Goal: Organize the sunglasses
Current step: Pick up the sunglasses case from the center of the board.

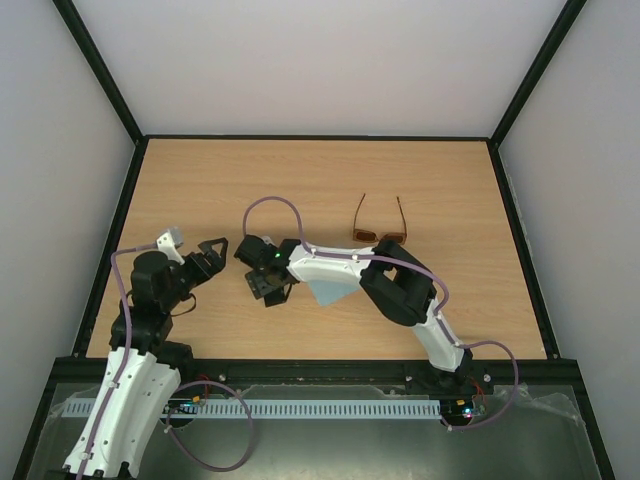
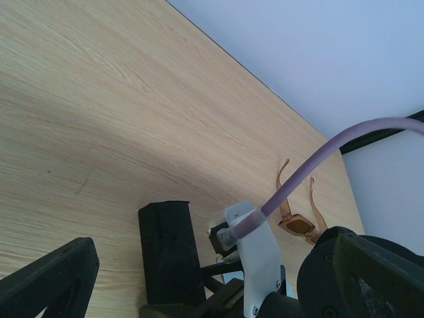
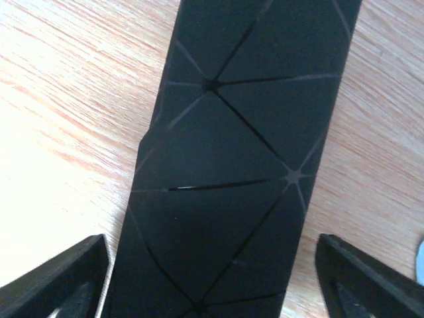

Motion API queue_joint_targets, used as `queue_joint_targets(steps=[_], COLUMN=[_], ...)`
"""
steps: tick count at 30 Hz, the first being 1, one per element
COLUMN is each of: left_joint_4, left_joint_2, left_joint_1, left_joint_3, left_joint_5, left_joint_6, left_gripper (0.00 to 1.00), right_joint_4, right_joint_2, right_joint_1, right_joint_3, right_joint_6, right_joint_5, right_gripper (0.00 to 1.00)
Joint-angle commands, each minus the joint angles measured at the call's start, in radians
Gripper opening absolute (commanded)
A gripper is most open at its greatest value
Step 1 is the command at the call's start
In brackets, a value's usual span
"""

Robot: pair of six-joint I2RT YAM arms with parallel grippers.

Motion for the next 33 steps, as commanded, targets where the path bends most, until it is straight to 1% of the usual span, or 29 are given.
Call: queue_joint_targets(steps=[1, 3, 8, 10, 15, 18, 20, 22, 24, 26, 30, 33], left_joint_4=[-0.006, -0.002, 0.015, 0.025, 0.064, 0.115, 0.168, 0.218, 0.271, 0.35, 0.619, 0.779], left_joint_2=[0.002, 0.004, 0.005, 0.012, 0.044, 0.061, 0.067, 0.068, 0.062, 0.046, 0.01, -0.047], left_joint_1=[0.008, 0.008, 0.008, 0.008, 0.008, 0.01, 0.01, 0.01, 0.01, 0.008, 0.003, -0.027], left_joint_3=[0.01, 0.004, -0.012, -0.017, -0.024, -0.037, -0.048, -0.055, -0.062, -0.083, -0.139, -0.182], left_joint_5=[0.033, 0.037, 0.053, 0.063, 0.121, 0.175, 0.231, 0.288, 0.342, 0.404, 0.554, 0.595], left_joint_6=[-0.007, -0.008, -0.018, -0.018, -0.02, -0.034, -0.047, -0.061, -0.082, -0.13, -0.297, -0.419], left_gripper=[1.0, 0.99, 0.99, 0.99, 0.99, 1.0, 1.0, 1.0, 1.0, 0.99, 0.99, 0.99], right_joint_4=[-0.071, -0.059, -0.042, -0.035, -0.012, -0.001, 0.023, 0.049, 0.099, 0.141, 0.209, 0.282], right_joint_2=[-0.003, -0.015, -0.026, -0.03, -0.075, -0.133, -0.196, -0.274, -0.387, -0.49, -0.682, -0.81], right_joint_1=[0.008, 0.008, 0.008, 0.008, 0.008, 0.001, -0.015, -0.043, -0.079, -0.117, -0.195, -0.233], right_joint_3=[0.022, 0.006, -0.006, -0.028, -0.057, -0.088, -0.132, -0.185, -0.264, -0.338, -0.46, -0.549], right_joint_6=[0.013, 0.016, 0.007, 0.001, -0.015, -0.026, -0.034, -0.038, -0.037, -0.033, -0.017, 0.02], right_joint_5=[0.011, -0.004, -0.033, -0.043, -0.05, -0.057, -0.093, -0.158, -0.242, -0.338, -0.552, -0.71], right_gripper=[0.79, 0.76, 0.58, 0.55, 0.54, 0.54, 0.54, 0.54, 0.54, 0.54, 0.55, 0.55])
